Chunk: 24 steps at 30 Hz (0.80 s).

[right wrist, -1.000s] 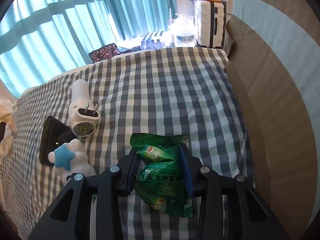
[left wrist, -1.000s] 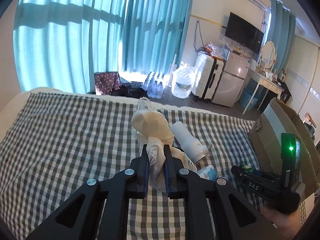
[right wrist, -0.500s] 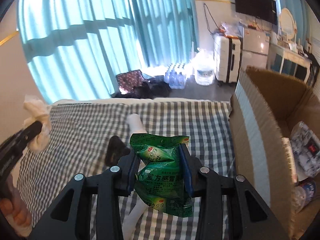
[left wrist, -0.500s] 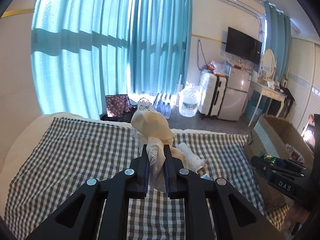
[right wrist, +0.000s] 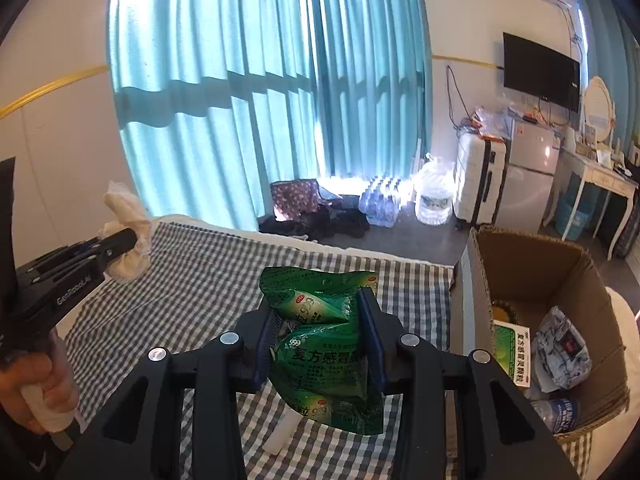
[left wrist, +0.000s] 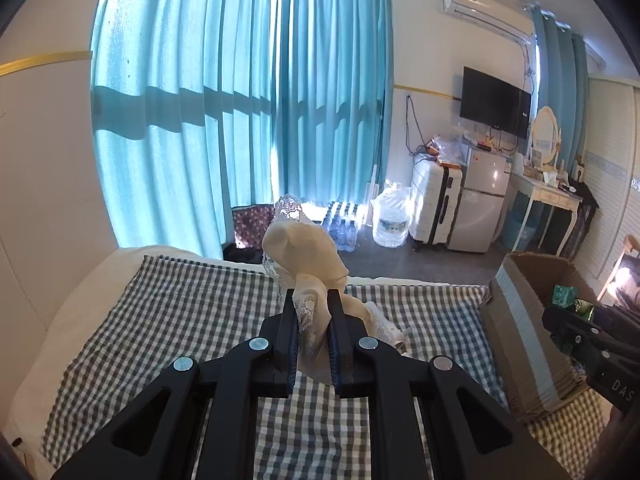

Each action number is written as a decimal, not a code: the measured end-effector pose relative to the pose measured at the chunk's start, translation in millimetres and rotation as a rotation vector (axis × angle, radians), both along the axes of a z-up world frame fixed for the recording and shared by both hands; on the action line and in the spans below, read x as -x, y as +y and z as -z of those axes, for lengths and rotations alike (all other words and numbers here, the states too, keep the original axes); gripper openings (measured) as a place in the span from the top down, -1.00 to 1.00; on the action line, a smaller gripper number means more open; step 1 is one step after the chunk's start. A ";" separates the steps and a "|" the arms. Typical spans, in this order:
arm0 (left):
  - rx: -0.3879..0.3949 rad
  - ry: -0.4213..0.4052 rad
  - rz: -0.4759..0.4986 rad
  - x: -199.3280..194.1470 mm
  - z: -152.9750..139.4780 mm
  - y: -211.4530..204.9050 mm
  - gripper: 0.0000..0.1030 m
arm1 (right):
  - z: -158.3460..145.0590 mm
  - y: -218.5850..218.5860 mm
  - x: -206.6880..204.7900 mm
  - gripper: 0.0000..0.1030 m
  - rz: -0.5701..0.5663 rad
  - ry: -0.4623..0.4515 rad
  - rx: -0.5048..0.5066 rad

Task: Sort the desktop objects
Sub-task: 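Lift and carry the lace cloth and green packet with both tools over the cardboard box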

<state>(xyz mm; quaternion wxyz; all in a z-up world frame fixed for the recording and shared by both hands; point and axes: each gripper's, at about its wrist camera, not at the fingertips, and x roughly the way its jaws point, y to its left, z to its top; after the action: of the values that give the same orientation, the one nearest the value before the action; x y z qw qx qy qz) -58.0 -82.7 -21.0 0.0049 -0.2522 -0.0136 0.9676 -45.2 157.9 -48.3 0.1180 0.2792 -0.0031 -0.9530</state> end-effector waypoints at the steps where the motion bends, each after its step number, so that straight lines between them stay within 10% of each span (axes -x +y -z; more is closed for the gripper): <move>1: -0.003 0.005 -0.004 -3.4 -3.9 0.7 0.76 | -3.9 2.0 -4.8 0.26 -0.004 0.013 0.001; 24: 0.025 0.103 0.070 -16.0 -48.2 104.2 0.76 | -59.6 88.6 -48.3 0.25 0.058 0.129 0.066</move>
<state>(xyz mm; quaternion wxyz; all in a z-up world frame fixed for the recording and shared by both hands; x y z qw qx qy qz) -42.0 21.4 27.2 0.0363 -0.2023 0.0077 0.9786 3.1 246.5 11.3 0.0994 0.2128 -0.0349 -0.9714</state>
